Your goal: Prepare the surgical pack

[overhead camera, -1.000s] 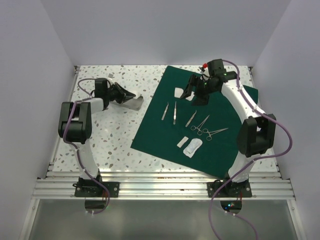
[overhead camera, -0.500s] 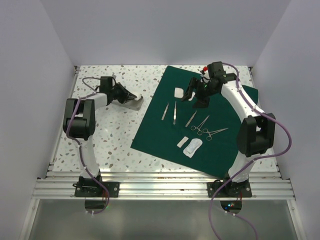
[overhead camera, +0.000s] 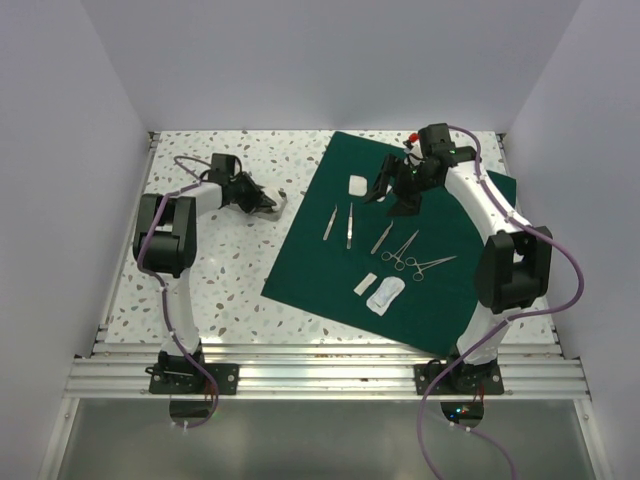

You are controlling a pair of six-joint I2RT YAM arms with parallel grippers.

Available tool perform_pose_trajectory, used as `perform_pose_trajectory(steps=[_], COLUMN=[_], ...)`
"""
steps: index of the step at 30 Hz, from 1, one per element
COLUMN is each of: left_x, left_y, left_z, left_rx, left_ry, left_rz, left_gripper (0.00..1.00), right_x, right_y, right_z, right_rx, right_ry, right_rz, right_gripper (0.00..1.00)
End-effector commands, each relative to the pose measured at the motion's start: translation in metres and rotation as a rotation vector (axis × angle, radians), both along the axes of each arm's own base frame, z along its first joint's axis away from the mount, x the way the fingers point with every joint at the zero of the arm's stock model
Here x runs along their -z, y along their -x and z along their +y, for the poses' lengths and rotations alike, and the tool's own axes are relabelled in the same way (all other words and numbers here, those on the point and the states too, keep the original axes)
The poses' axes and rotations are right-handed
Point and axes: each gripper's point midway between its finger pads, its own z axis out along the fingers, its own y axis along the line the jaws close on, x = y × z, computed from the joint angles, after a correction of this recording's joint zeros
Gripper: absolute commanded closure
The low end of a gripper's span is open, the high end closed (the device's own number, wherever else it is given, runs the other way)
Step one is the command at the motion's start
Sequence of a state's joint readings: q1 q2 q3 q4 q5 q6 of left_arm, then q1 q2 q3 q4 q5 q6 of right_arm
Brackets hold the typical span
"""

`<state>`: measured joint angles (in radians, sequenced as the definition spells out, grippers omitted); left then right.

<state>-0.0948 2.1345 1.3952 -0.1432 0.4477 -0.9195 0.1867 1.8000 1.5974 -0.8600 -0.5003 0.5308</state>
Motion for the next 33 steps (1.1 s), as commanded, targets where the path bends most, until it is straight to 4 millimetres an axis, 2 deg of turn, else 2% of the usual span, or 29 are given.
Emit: perform_pose_trajectory(steps=[1,7,12,28,29,33], left_x=[-0.001,-0.002,0.004,-0.003,-0.003,-0.008], left_y=[-0.004,0.004,0.001,0.013,0.013,0.013], left_z=[0.005,0.009,0.003,0.006,0.007,0.009], left_rx=[-0.006,-0.041,-0.05,-0.089,-0.093,-0.087], left_ry=[-0.042,-0.045,-0.002,0.003,-0.004,-0.019], left_rz=[0.001,0.035,0.051,0.06,0.06,0.044], left_gripper=[1.0,1.0,1.0,1.0,0.98,0.8], right_x=[-0.001,0.001,0.002,0.005,0.006,0.007], right_y=[-0.001,-0.003,-0.004,-0.003,-0.003,-0.003], right_z=[0.003,0.005,0.005,0.006,0.005,0.006], right_rx=[-0.021,-0.021,-0.018,-0.011,-0.009,-0.011], right_ry=[-0.025,-0.034,-0.041,-0.044,-0.044,-0.042], right_rz=[-0.003,0.001,0.006,0.013,0.015,0.014], right_gripper=[0.23,0.23,0.23,0.23,0.23,0.23])
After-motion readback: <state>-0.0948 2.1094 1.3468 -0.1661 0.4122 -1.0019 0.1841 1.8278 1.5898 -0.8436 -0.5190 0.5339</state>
